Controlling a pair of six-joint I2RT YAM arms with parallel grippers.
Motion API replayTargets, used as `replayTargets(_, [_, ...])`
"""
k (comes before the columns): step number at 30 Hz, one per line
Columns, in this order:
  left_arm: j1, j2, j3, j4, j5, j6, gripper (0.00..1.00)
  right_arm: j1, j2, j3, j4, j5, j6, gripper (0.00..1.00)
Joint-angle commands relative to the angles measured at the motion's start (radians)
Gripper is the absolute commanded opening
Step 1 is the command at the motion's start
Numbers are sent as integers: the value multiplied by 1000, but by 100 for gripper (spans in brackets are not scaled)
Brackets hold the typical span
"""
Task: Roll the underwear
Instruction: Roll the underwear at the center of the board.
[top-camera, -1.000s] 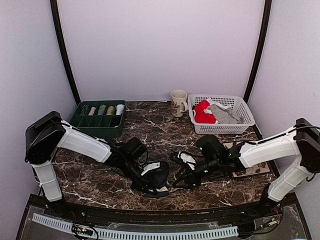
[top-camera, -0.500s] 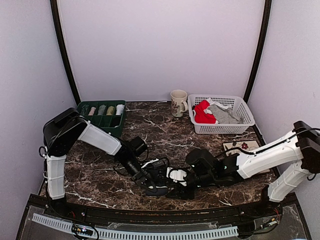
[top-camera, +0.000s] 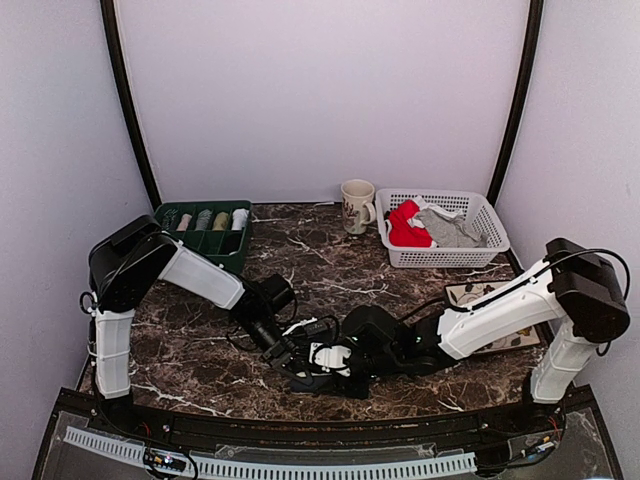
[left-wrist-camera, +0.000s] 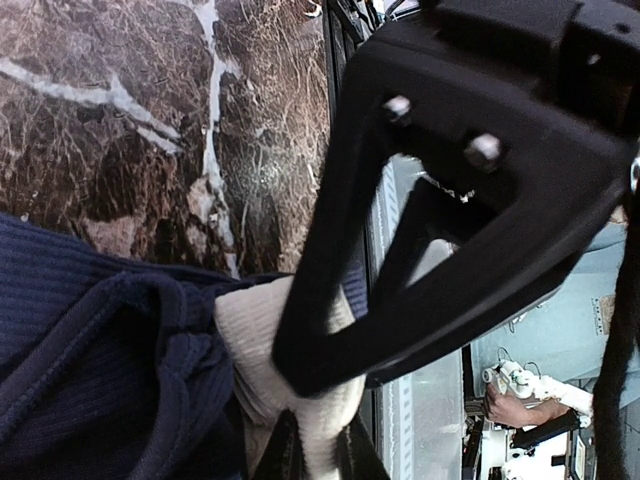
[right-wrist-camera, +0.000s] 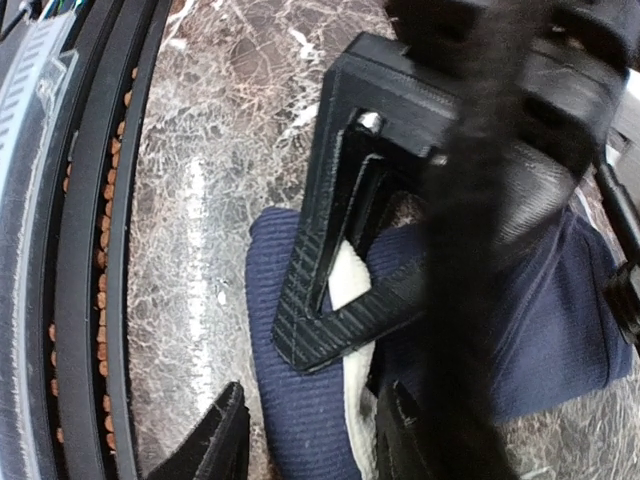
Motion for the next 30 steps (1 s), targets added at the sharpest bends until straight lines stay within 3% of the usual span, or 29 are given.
replayTargets(1, [4,25,-2,-57,-72,10,7,12,40,18,4,19,-23,32])
replayTargets(4, [6,22,-1,-56,-78,10,10,12,38,11,-1,13,-19,6])
replayTargets(6, [9,11,-3,-49,-89,7,17,10,36,7,-4,1,-9,0])
replayTargets(10, [41,-86,-52,38,-121,-62,36,-12,39,1,-15,-93,48,0])
replayTargets(13, [76,-260,-160,169,-189,-162,47,-52,54,8,-25,-193,105,0])
replayTargets(21, [93,-677,-418,397,-580,-234,53,-168,135,80,-65,-464,283,0])
replayTargets(26, [50,-875,-524,445,-749,-163,58,-236,212,167,-162,-603,399,0])
replayTargets(30, [-66,-923,-547,411,-868,-46,59,-284,278,234,-235,-699,474,0])
